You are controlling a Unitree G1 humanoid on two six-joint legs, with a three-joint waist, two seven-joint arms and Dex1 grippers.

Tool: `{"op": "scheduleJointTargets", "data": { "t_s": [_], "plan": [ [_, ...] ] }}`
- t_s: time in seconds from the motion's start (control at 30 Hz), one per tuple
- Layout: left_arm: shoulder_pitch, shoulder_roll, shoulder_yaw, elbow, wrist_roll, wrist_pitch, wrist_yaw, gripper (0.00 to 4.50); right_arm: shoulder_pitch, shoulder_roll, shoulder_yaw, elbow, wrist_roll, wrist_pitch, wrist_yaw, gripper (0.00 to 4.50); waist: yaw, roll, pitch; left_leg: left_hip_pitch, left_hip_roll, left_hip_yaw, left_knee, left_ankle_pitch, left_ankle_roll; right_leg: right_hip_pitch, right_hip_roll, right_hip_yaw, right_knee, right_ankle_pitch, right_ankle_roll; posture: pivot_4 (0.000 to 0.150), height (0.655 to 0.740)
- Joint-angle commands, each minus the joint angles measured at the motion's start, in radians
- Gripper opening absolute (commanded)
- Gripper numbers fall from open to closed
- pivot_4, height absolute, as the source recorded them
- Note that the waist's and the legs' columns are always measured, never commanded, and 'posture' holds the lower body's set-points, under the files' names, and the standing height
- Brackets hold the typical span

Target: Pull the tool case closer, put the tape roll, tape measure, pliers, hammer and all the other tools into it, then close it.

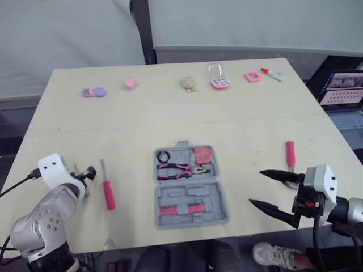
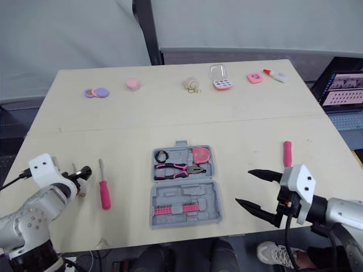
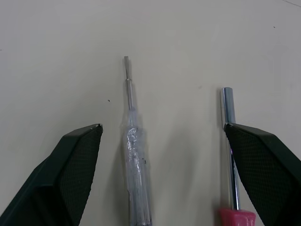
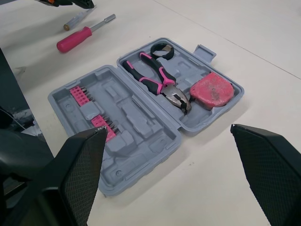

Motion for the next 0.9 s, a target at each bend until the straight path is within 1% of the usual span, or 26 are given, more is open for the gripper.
{"op": "scheduleJointTargets", "data": {
  "t_s": [0.03, 0.27, 0.6, 0.83, 0.9],
  "plan": [
    [-0.022, -0.009, 0.015, -0.01, 0.055, 0.032, 0.024, 4.45, 0.006, -0.008, -0.022, -0.033, 0.013, 0.001, -0.009, 4.45, 0.0, 0.0, 0.0, 0.0, 0.0, 0.0, 0.0, 0.0, 0.0, 0.0, 0.0, 0.0, 0.0, 0.0, 0.0, 0.15, 0.74],
    [-0.051, -0.05, 0.037, -0.016, 0.14, 0.113, 0.038, 4.45, 0.022, -0.006, -0.029, -0.032, 0.009, 0.002, -0.009, 4.45, 0.001, 0.0, 0.0, 0.0, 0.0, 0.0, 0.0, 0.0, 0.0, 0.0, 0.0, 0.0, 0.0, 0.0, 0.0, 0.15, 0.74],
    [-0.127, -0.064, 0.003, 0.07, 0.243, 0.118, 0.006, 4.45, 0.021, -0.011, -0.033, -0.033, 0.009, 0.007, -0.016, 4.45, 0.001, -0.001, 0.0, 0.0, 0.0, 0.0, 0.0, 0.0, 0.0, 0.0, 0.0, 0.0, 0.0, 0.0, 0.0, 0.15, 0.74],
    [-0.118, -0.083, -0.005, 0.059, 0.289, 0.131, -0.032, 4.45, 0.04, -0.011, -0.046, -0.042, 0.009, 0.01, -0.018, 4.45, 0.001, -0.001, 0.0, 0.0, 0.0, 0.0, 0.0, 0.0, 0.0, 0.0, 0.0, 0.0, 0.0, 0.0, 0.0, 0.15, 0.74],
    [-0.116, -0.088, -0.007, 0.057, 0.3, 0.127, -0.042, 3.93, 0.041, -0.01, -0.046, -0.044, 0.009, 0.012, -0.02, 4.5, 0.001, -0.001, 0.0, 0.0, 0.0, 0.0, 0.0, 0.0, 0.0, 0.0, 0.0, 0.0, 0.0, 0.0, 0.001, 0.15, 0.74]
  ]
}}
